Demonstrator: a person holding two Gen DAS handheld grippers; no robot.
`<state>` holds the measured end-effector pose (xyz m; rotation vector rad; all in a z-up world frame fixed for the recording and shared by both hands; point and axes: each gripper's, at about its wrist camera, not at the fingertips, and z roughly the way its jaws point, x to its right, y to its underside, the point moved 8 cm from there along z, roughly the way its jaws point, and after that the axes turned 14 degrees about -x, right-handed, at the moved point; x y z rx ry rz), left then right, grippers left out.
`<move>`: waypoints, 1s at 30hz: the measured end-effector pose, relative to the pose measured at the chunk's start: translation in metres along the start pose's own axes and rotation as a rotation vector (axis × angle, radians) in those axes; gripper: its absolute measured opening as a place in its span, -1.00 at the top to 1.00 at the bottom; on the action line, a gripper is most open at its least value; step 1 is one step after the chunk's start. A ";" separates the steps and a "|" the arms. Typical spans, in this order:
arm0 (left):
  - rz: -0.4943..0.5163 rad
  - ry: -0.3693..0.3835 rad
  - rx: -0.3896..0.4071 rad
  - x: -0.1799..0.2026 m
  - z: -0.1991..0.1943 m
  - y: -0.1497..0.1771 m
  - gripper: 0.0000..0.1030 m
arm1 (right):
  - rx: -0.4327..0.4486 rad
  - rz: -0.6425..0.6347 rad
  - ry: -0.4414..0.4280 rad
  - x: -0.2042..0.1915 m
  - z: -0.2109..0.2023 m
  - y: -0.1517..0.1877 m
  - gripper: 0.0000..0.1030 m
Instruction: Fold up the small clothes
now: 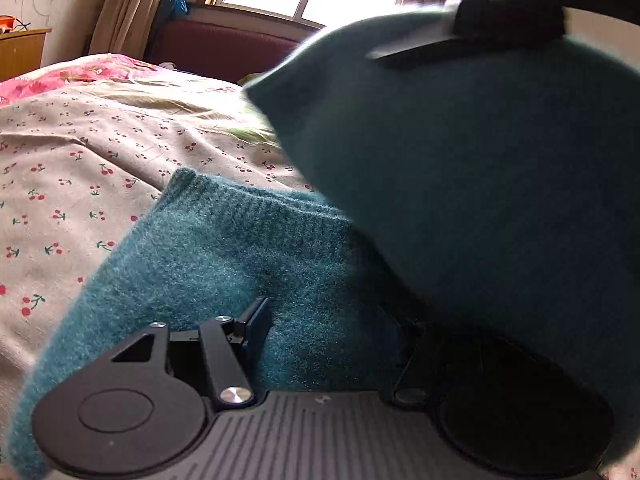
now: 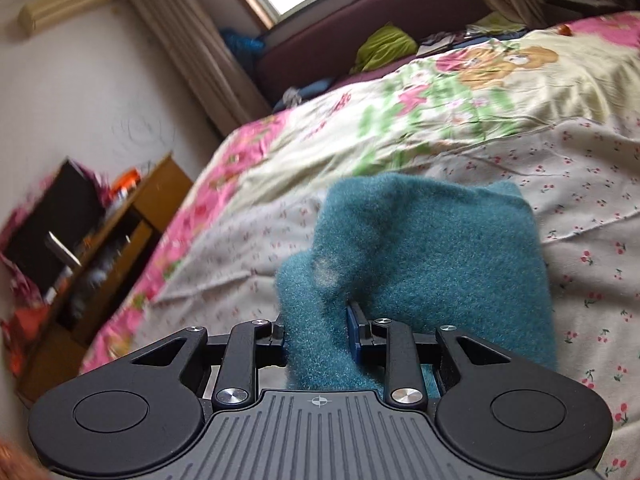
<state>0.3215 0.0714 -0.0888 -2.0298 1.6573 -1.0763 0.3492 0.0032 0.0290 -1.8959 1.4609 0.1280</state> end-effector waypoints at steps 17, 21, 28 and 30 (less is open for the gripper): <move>-0.115 -0.028 -0.053 -0.057 -0.042 -0.008 -0.10 | 0.002 0.133 -0.030 -0.007 0.017 -0.002 0.50; -0.139 -0.021 -0.064 -0.064 -0.033 -0.002 -0.10 | 0.003 0.155 -0.033 -0.020 0.031 -0.001 0.50; -0.217 0.046 -0.075 -0.068 -0.030 -0.001 0.04 | -0.038 0.198 0.017 -0.026 0.066 0.006 0.45; -0.212 0.043 -0.074 -0.068 -0.031 0.000 0.05 | -0.044 0.193 0.024 -0.027 0.067 0.007 0.44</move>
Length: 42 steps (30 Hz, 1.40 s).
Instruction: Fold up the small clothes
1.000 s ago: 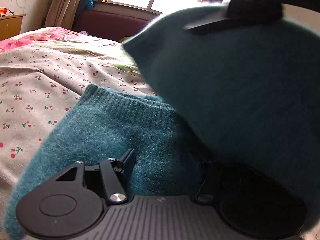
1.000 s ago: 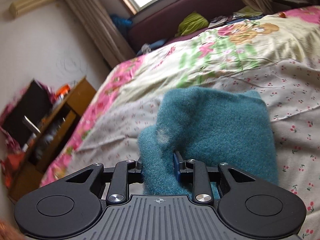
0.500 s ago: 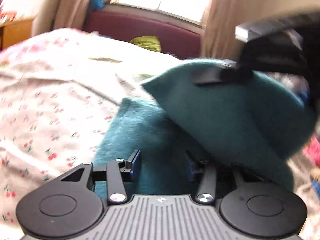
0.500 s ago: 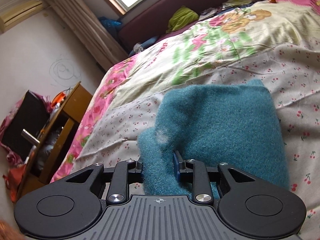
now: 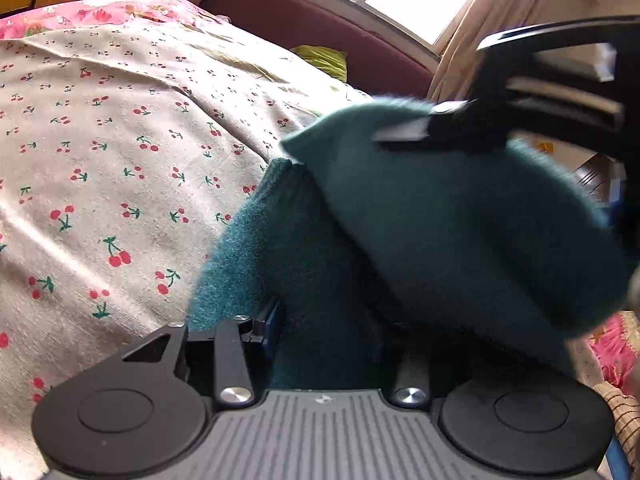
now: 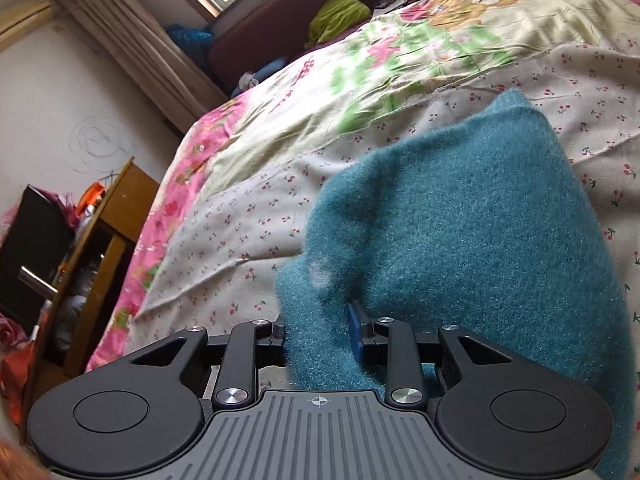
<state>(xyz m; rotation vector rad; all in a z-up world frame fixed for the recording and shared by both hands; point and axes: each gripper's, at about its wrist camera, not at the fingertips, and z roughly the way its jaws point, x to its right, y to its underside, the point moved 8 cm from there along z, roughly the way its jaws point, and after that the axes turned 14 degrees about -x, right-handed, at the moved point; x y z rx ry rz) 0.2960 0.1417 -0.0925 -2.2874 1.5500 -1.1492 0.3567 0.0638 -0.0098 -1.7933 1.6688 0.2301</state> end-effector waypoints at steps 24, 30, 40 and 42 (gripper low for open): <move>-0.133 0.030 0.125 -0.032 -0.108 0.022 -0.11 | -0.071 -0.080 -0.138 0.024 -0.048 0.048 0.09; -0.111 0.069 0.247 -0.032 -0.147 0.026 -0.23 | -0.218 -0.061 -0.179 0.029 -0.022 0.055 0.07; 0.064 0.032 0.199 0.001 -0.119 0.024 -0.39 | -0.128 -0.198 -0.086 0.003 -0.048 0.012 -0.08; 0.095 0.020 0.219 0.009 -0.121 0.018 -0.39 | -0.137 -0.277 -0.005 -0.017 -0.036 0.003 -0.17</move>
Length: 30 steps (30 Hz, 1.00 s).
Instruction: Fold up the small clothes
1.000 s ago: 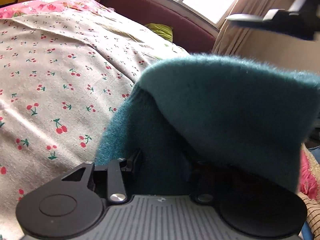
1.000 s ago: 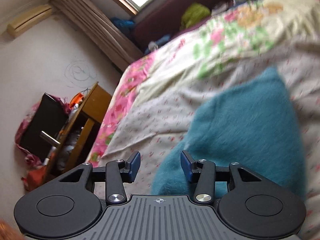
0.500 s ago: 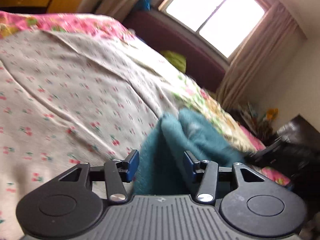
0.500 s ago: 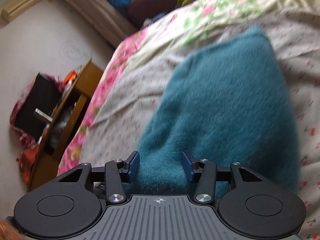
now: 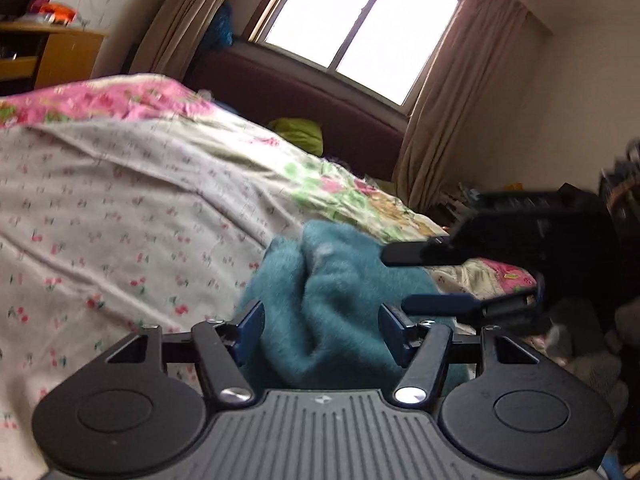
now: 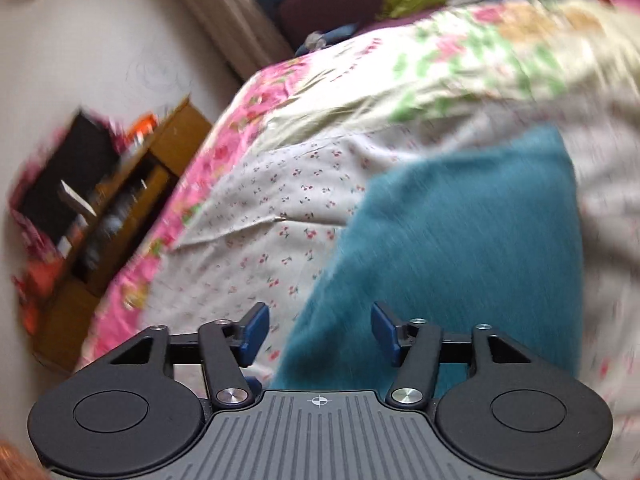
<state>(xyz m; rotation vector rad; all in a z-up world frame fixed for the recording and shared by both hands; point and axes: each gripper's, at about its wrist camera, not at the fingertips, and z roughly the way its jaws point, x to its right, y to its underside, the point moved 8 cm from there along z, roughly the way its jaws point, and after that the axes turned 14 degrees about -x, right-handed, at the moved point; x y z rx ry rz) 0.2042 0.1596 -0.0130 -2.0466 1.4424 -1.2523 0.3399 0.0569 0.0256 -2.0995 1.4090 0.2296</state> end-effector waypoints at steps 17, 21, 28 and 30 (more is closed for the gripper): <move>-0.126 0.070 -0.109 -0.030 0.027 0.015 0.29 | -0.007 -0.080 0.235 -0.016 0.034 -0.024 0.71; -0.174 0.143 -0.092 -0.034 0.021 0.014 0.42 | 0.010 -0.063 0.215 -0.014 0.034 -0.024 0.73; -0.255 0.166 -0.075 -0.045 0.014 0.009 0.41 | 0.030 -0.041 0.164 -0.006 0.029 -0.020 0.73; -0.309 0.190 -0.057 -0.055 0.008 0.003 0.32 | 0.040 -0.033 0.137 -0.002 0.023 -0.020 0.74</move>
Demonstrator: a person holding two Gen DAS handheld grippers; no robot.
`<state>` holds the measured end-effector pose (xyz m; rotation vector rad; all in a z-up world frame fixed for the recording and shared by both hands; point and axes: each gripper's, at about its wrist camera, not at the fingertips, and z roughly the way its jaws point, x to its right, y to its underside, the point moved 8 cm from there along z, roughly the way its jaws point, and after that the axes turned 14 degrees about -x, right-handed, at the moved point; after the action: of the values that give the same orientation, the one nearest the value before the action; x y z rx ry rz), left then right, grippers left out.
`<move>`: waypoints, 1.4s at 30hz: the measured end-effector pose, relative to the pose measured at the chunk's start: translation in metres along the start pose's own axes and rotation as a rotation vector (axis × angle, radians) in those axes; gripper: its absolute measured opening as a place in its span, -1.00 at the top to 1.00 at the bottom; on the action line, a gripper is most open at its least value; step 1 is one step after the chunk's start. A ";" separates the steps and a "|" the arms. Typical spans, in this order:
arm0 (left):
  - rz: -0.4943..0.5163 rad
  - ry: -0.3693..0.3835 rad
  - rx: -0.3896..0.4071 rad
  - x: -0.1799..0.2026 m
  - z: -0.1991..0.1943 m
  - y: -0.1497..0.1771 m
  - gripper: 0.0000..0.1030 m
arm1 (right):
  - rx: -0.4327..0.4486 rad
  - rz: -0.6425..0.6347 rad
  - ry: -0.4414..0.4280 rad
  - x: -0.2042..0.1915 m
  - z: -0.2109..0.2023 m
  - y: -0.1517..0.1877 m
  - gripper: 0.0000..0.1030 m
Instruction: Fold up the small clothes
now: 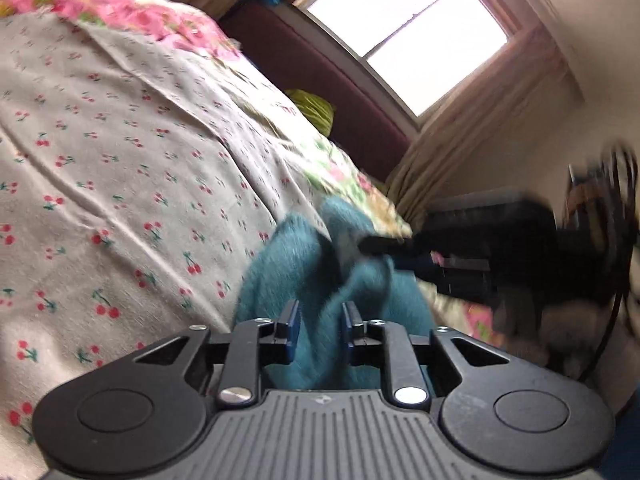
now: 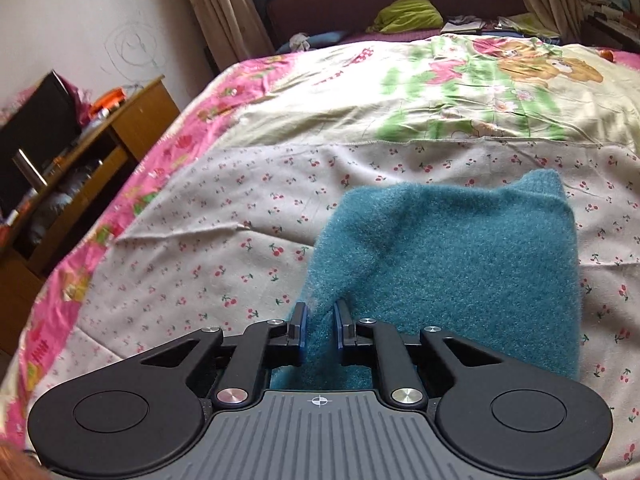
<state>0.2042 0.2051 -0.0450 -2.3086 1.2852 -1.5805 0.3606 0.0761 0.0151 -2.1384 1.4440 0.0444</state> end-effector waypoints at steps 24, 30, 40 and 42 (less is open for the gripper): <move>-0.001 -0.192 -0.138 -0.038 0.090 -0.031 0.48 | -0.080 0.145 -0.142 -0.015 0.065 0.017 0.76; -0.007 -0.207 -0.046 -0.038 0.025 -0.035 0.49 | -0.085 0.151 -0.165 -0.012 0.072 0.021 0.76; 0.340 -0.195 -0.047 0.043 0.025 0.002 0.36 | -0.145 0.079 -0.190 -0.011 0.070 0.002 0.72; 0.308 -0.247 -0.074 0.029 0.035 0.002 0.36 | -0.148 0.068 -0.193 -0.011 0.072 0.000 0.70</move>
<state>0.2347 0.1712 -0.0406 -2.1314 1.5619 -1.1335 0.3752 0.1185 -0.0426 -2.1333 1.4370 0.3837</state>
